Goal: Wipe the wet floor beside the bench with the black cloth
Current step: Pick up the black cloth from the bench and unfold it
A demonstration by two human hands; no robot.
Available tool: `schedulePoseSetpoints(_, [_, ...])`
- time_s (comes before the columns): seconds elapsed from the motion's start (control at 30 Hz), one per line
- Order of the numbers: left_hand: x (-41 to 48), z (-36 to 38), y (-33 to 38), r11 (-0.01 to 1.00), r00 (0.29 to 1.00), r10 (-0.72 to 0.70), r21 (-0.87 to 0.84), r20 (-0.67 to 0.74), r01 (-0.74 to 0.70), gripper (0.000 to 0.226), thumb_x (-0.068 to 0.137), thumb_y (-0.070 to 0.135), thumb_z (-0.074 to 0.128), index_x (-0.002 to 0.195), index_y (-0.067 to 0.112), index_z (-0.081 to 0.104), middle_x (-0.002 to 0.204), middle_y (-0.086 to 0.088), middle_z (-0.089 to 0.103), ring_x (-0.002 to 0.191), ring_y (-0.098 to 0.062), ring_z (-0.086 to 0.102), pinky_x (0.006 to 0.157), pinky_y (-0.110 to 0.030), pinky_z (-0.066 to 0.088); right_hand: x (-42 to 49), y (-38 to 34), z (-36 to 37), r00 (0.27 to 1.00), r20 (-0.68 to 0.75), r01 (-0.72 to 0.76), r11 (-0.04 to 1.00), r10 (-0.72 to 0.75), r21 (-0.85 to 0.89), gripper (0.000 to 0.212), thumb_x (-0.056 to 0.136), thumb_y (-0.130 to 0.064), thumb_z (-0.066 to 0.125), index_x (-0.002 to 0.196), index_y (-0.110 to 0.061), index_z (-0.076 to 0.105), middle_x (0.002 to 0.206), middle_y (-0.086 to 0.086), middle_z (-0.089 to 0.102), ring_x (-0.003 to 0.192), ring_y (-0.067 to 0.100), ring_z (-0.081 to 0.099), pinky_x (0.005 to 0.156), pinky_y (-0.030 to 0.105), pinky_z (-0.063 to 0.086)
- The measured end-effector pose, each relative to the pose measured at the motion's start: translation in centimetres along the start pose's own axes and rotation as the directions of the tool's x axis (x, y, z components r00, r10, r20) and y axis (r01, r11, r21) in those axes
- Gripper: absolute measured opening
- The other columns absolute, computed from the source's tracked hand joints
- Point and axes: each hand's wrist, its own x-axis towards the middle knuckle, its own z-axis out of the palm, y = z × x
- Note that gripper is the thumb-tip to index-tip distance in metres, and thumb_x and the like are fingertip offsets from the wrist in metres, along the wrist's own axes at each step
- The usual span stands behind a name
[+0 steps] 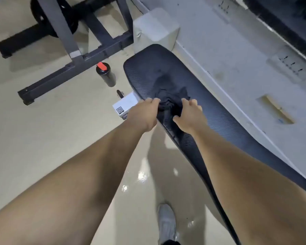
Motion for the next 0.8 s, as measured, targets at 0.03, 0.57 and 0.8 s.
schedulePoseSetpoints(0.03, [1.4,0.8,0.3,1.000,1.000,-0.022,-0.022,-0.003,0.022,0.062,0.093,0.012,0.058,0.148,0.022,0.034,0.143,-0.007,0.046,0.131,-0.033,0.042,0.086,-0.045,0.044,1.2,0.3,0.8,1.000,-0.026,0.009,1.000,-0.010,-0.014,0.067,0.093,-0.033,0.060,0.152,-0.019,0.031,0.150,0.010,0.033,0.133,0.038,0.036,0.094,0.048,0.044])
schedulePoseSetpoints(0.57, [-1.1,3.4,-2.8,0.623,0.919,-0.374,-0.768,-0.128,0.147,0.005,0.087,0.022,0.053,0.089,0.022,0.057,0.090,0.004,0.066,0.090,-0.021,0.061,0.080,-0.039,0.050,-0.4,-2.0,4.7,0.933,-0.324,0.272,0.895,-0.155,0.353,0.022,0.095,-0.032,0.059,0.096,-0.015,0.073,0.106,0.000,0.065,0.096,0.019,0.059,0.080,0.037,0.048])
schedulePoseSetpoints(0.8, [-15.0,0.1,-9.4,0.141,0.919,-0.381,-0.977,0.099,0.163,0.026,0.093,0.034,0.070,0.106,0.014,0.058,0.086,0.000,0.072,0.071,-0.012,0.071,0.065,-0.022,0.051,-9.2,-14.4,2.9,0.984,0.127,-0.044,0.531,-0.121,0.846,0.026,0.100,-0.026,0.060,0.089,-0.005,0.070,0.076,0.005,0.071,0.067,0.019,0.071,0.058,0.036,0.059])
